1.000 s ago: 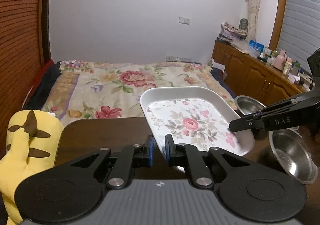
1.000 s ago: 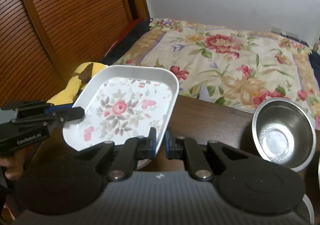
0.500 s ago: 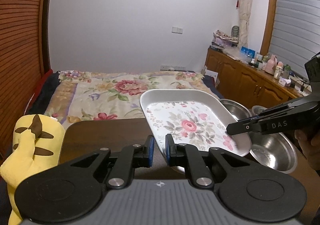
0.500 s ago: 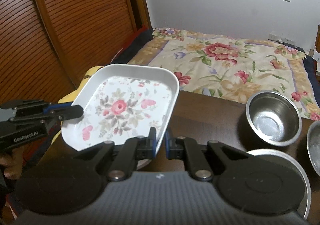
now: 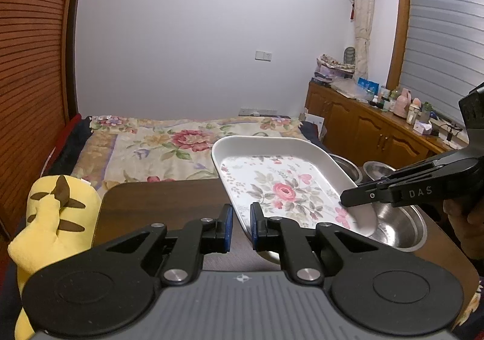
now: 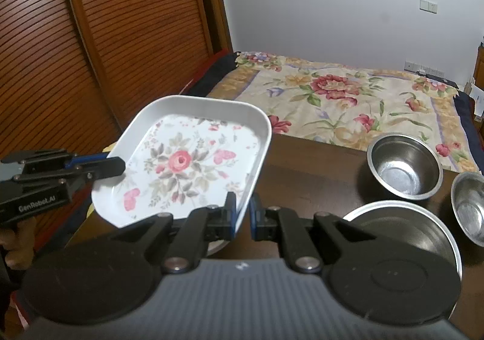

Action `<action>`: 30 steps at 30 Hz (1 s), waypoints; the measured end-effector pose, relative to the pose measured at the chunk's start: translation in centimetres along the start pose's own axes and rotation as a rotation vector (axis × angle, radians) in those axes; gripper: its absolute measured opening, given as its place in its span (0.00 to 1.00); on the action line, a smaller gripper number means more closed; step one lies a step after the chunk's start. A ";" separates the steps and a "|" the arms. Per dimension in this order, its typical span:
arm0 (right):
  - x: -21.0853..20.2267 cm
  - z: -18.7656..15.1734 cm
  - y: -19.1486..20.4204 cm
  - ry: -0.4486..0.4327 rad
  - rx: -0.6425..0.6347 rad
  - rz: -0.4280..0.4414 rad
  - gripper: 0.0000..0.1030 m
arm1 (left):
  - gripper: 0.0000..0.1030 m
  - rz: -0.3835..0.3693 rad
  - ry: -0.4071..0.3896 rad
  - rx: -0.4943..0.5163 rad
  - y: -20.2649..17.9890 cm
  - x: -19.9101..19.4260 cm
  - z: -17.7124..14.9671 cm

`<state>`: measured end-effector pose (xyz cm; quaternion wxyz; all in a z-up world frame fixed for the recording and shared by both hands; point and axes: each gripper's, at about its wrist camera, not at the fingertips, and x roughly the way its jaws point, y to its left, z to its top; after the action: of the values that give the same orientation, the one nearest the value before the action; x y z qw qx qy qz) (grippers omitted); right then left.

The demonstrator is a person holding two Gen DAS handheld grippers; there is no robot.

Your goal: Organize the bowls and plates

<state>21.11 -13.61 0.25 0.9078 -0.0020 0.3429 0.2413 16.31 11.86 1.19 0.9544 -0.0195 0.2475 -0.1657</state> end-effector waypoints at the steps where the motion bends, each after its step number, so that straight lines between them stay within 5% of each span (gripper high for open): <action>1: -0.1 -0.1 0.1 0.001 -0.001 0.000 0.10 | 0.13 -0.001 0.001 0.000 0.0 -0.1 -0.1; 30: -2.9 -4.8 0.3 0.005 0.019 0.022 0.10 | 0.13 -0.061 0.015 0.030 -1.7 -2.5 -3.1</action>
<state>16.12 -15.46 -1.60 0.9042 0.0097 0.3475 0.2481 12.23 11.17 -0.15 0.9472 -0.0114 0.2516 -0.1984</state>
